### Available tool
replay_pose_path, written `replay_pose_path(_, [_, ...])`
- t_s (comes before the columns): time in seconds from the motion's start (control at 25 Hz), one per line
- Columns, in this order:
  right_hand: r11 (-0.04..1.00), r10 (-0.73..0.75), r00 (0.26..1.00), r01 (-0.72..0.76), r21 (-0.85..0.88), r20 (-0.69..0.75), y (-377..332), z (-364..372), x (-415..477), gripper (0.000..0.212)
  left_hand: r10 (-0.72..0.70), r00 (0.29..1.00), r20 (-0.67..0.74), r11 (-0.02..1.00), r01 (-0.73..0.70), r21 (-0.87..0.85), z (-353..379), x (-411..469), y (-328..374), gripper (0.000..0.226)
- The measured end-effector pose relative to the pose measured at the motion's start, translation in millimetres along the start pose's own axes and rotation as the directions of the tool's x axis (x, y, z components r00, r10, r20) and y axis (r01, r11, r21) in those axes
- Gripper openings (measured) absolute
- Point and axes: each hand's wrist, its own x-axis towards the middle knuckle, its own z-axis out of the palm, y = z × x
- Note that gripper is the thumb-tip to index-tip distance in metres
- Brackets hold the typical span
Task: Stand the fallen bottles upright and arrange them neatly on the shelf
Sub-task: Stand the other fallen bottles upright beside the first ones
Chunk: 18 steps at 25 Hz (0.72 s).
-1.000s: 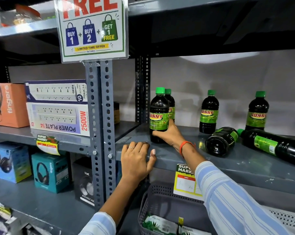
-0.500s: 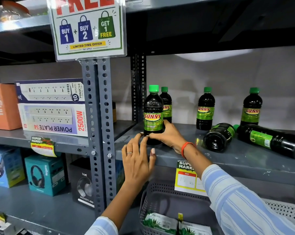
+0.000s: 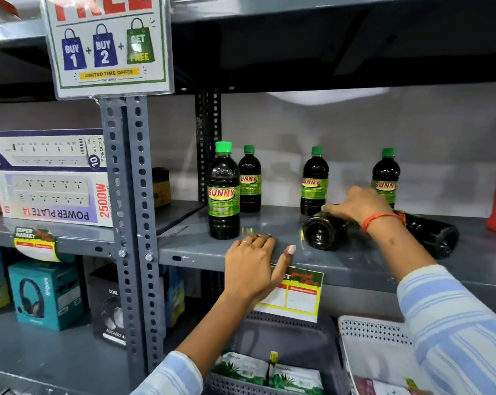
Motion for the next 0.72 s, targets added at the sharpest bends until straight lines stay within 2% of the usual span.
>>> replay_pose_path(0.08, [0.952,0.118,0.95,-0.19,0.239,0.288,14.1,0.5,3.0,0.065,0.024,0.998,0.056,0.999,-0.025,0.023,-0.6,6.7,20.7,0.062])
replay_pose_path(0.12, [0.888,0.147,0.92,-0.284,0.361,0.363,21.2,6.9,6.6,0.077,0.039,0.996,0.076,0.999,-0.041,0.029,0.1,9.7,28.8,0.062])
replay_pose_path(0.16, [0.822,0.149,0.903,-0.339,0.457,0.402,25.9,14.0,9.5,0.079,0.047,0.995,0.085,0.998,-0.05,0.031,0.6,11.9,33.9,0.062])
replay_pose_path(0.24, [0.811,0.1,0.9,-0.321,0.49,0.424,20.0,17.5,8.8,0.047,0.067,0.995,0.072,0.997,-0.068,0.019,2.3,13.5,37.5,0.061])
replay_pose_path(0.28, [0.811,0.098,0.907,-0.312,0.495,0.41,15.9,19.1,9.9,0.037,0.074,0.995,0.064,0.997,-0.076,0.023,3.1,13.4,37.6,0.061])
replay_pose_path(0.32, [0.791,0.102,0.91,-0.319,0.522,0.402,10.7,19.7,9.7,0.037,0.075,0.995,0.059,0.997,-0.076,0.027,2.8,12.8,38.0,0.061])
replay_pose_path(0.4, [0.747,0.083,0.932,-0.292,0.597,0.352,9.1,27.7,14.4,0.062,0.066,0.997,0.047,0.997,-0.067,0.024,3.8,11.1,38.9,0.061])
replay_pose_path(0.48, [0.781,0.09,0.98,-0.18,0.598,0.176,9.4,34.5,15.8,0.091,0.043,0.998,0.034,0.999,-0.044,0.026,4.6,8.8,39.8,0.06])
replay_pose_path(0.56, [0.876,-0.026,0.999,0.036,0.482,-0.026,13.8,40.6,15.1,0.103,0.038,0.999,0.018,0.999,-0.038,0.021,5.7,7.1,39.4,0.06])
replay_pose_path(0.6, [0.889,-0.089,0.99,0.13,0.438,-0.113,15.0,40.4,13.5,0.107,0.04,0.999,0.007,0.999,-0.04,0.019,6.6,6.6,38.8,0.06])
replay_pose_path(0.72, [0.885,-0.228,0.947,0.299,0.358,-0.227,23.8,45.2,13.8,0.114,0.025,1.0,-0.001,0.999,-0.025,0.023,7.3,5.8,38.1,0.061])
